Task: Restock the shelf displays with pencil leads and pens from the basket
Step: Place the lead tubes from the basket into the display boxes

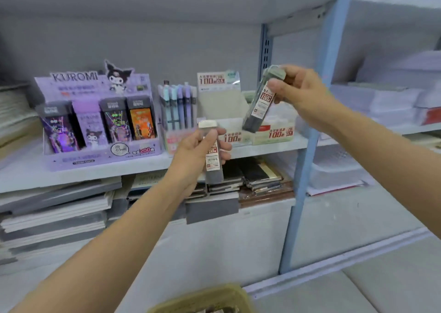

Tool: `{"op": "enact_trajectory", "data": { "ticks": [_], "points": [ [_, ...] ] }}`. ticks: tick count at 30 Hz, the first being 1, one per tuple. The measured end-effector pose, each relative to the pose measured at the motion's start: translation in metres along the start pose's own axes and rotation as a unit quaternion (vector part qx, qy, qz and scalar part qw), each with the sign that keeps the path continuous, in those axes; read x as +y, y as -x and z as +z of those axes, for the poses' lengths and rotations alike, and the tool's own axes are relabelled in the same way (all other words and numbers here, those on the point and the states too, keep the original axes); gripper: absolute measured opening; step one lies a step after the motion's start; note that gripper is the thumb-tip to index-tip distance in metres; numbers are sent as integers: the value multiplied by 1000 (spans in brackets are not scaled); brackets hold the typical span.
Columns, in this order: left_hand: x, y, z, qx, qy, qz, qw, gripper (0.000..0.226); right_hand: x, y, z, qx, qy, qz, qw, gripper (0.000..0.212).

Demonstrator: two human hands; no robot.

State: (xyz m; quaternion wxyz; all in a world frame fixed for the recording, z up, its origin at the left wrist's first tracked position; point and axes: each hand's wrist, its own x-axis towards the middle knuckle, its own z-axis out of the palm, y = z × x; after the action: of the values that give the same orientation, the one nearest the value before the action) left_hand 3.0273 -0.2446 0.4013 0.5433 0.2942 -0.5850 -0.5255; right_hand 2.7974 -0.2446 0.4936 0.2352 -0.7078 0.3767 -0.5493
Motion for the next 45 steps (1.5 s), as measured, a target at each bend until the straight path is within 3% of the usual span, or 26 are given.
{"op": "enact_trajectory", "data": {
  "ticks": [3,7,10,15,24,29,31,33,36,40,43,45],
  "points": [
    [12,-21,11,4,-10,8,1000,20,-3,-30,-31,73,53,-40,995,15],
    [15,-45,18,18,-42,10,999,19,24,-60,-52,126,117,-20,985,16],
    [13,-57,17,26,-36,-5,999,18,48,-74,-51,124,158,15,980,20],
    [10,-68,13,20,-24,-18,999,18,72,-92,-38,81,207,5,975,21],
    [6,-71,13,-16,-58,13,998,18,97,-104,-31,5,226,84,970,33],
    [9,-65,16,-24,-63,2,998,20,93,-98,-25,51,293,38,954,37],
    [11,-63,17,-24,-68,-2,997,21,82,-90,-19,92,269,7,959,29],
    [13,-60,18,-18,-67,-4,998,21,65,-79,-8,83,190,-15,978,19],
    [15,-56,20,-10,-73,-2,997,23,39,-58,18,-28,90,-15,995,21],
    [19,-49,21,-14,-93,19,995,23,26,-45,44,-147,130,-2,981,17],
    [20,-45,12,49,-189,90,977,19,20,-47,46,-132,101,-5,986,14],
    [19,-42,-2,116,-306,180,928,15,16,-55,42,-73,65,4,995,11]
  ]
}}
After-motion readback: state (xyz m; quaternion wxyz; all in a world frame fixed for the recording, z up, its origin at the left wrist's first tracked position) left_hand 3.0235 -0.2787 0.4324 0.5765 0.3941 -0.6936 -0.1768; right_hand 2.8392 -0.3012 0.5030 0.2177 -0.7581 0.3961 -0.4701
